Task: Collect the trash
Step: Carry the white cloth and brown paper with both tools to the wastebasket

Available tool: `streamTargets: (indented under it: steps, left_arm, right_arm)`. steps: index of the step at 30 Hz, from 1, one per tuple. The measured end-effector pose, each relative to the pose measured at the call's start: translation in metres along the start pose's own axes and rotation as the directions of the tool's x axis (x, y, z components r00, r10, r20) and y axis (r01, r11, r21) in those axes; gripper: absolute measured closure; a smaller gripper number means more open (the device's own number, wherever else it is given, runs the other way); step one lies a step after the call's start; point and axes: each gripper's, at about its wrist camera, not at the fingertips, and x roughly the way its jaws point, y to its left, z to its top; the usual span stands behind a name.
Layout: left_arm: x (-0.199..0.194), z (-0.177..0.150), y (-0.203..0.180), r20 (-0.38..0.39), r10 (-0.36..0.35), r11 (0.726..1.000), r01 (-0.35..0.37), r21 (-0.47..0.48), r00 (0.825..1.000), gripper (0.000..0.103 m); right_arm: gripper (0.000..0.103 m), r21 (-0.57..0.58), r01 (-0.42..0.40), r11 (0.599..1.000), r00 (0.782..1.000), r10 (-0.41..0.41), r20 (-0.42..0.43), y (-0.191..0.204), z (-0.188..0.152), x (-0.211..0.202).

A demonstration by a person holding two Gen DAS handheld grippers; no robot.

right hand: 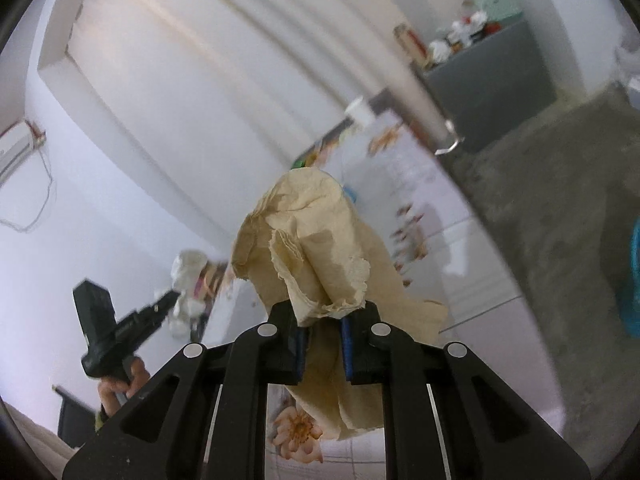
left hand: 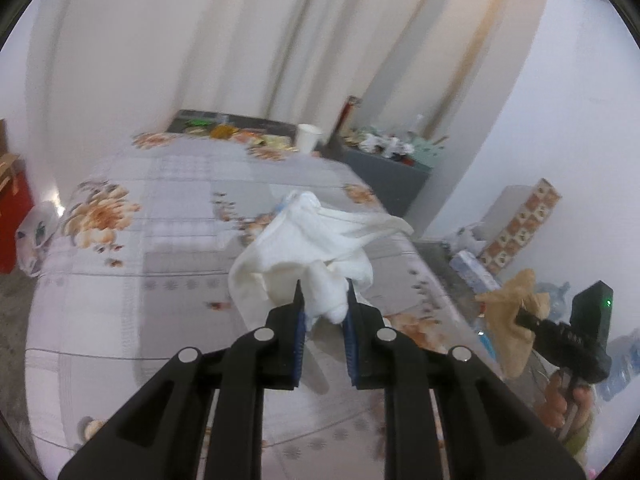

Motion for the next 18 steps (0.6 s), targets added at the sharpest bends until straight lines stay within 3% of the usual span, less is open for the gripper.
streamTargets:
  steps: [9,15,18]
  left_arm:
    - [0.016,0.006,-0.064,-0.037,-0.152,0.985,0.154,0.083,0.988,0.087]
    - [0.045,0.005,-0.126,-0.121,-0.248,0.951,0.265,0.157,0.961,0.087]
    - [0.065,0.003,-0.162,-0.177,-0.3,0.925,0.331,0.187,0.937,0.087]
  right_arm:
    - [0.091,0.063,0.103,0.993,0.983,-0.111,0.144,-0.027,0.003,-0.07]
    - [0.091,0.149,0.188,0.971,0.94,-0.222,0.258,-0.059,0.0,-0.13]
    - [0.091,0.235,0.231,0.944,0.9,-0.299,0.317,-0.086,-0.006,-0.166]
